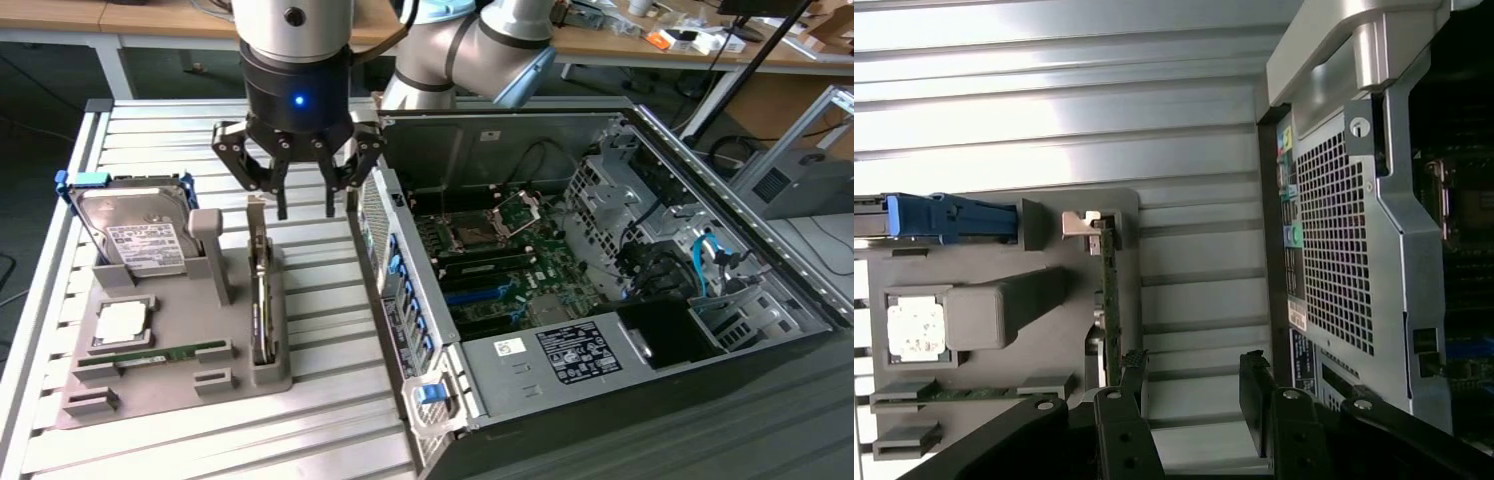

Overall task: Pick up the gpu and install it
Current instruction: 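Pick up the gpu and move the gpu toward the slot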

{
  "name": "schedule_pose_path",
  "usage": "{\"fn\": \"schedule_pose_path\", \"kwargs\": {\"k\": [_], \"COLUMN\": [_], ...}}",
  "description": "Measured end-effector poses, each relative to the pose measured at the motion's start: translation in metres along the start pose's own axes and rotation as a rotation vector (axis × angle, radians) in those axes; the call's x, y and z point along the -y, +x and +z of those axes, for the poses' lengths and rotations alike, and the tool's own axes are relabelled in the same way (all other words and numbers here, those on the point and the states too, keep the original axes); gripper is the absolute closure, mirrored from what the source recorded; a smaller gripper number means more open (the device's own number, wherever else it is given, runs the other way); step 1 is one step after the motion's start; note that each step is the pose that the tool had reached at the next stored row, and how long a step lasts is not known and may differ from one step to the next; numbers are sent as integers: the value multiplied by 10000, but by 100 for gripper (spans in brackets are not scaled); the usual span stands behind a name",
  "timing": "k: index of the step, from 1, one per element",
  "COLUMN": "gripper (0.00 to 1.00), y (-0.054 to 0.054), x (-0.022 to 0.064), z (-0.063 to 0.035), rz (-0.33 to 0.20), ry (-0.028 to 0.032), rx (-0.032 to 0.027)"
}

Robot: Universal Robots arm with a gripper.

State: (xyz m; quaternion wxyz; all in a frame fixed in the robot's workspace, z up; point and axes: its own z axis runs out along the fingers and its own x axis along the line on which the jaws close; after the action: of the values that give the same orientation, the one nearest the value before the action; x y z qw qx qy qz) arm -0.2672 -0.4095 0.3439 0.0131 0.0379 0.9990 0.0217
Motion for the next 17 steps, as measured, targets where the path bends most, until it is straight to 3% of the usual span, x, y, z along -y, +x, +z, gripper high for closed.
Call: {"fn": "schedule_pose_path", "kwargs": {"k": [17], "gripper": [50], "y": [19], "x": [36], "z": [29], "rz": [0], "ry": [1], "rx": [-1]}}
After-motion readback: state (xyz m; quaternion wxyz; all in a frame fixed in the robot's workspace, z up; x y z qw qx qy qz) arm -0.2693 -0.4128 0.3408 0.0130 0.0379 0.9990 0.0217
